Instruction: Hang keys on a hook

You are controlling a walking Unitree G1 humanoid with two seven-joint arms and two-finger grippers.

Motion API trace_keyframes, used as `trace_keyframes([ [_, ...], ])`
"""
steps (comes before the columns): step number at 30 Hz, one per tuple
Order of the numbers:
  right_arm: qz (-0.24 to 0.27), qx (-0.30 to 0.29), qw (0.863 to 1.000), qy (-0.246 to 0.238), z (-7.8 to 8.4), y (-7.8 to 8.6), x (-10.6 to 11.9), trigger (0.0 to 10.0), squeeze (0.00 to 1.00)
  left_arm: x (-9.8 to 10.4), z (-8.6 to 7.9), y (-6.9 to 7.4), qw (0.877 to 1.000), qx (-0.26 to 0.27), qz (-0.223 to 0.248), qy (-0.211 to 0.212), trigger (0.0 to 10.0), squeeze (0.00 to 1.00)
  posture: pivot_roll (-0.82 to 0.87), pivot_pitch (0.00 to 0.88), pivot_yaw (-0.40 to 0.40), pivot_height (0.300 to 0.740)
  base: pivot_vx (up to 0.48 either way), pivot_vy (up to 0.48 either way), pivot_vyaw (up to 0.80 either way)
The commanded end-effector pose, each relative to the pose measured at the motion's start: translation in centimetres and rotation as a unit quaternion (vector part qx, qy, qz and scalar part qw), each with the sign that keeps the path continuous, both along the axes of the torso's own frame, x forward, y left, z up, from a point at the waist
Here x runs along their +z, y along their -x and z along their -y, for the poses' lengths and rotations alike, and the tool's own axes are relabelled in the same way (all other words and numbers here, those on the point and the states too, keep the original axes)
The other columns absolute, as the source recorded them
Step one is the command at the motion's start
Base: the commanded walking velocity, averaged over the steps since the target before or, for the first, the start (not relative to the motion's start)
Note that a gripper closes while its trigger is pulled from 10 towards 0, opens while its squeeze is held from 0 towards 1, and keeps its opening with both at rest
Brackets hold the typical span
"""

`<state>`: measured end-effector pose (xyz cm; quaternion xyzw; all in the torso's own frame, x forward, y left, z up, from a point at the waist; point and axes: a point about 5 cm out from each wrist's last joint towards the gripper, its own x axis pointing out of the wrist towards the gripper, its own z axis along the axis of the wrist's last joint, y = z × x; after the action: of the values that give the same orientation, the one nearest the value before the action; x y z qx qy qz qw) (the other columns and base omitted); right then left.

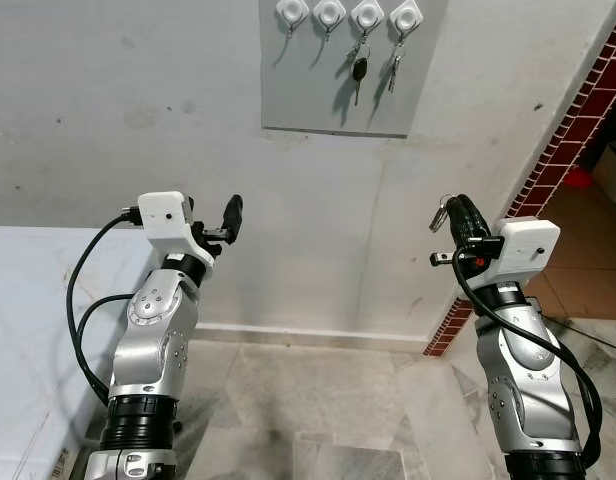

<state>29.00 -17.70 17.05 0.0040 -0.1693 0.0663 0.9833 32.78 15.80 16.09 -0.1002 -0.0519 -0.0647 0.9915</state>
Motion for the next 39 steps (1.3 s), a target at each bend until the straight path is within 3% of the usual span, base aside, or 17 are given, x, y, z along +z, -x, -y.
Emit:
trace_keyframes([
  [1,0.013,0.006,1.0,0.002,0.02,-0.08,0.94,10.0,0.0,0.45,-0.12,0.05,1.0,0.004,0.004,0.005,10.0,0.0,0.02,0.0,-0.032,0.74,0.296,0.0,0.0],
  [39,0.007,0.018,1.0,0.005,-0.12,-0.39,1.12,10.0,0.0,0.63,-0.14,0.19,1.0,0.012,0.004,0.016,10.0,0.0,0.03,0.0,-0.052,0.74,0.295,0.0,0.0],
])
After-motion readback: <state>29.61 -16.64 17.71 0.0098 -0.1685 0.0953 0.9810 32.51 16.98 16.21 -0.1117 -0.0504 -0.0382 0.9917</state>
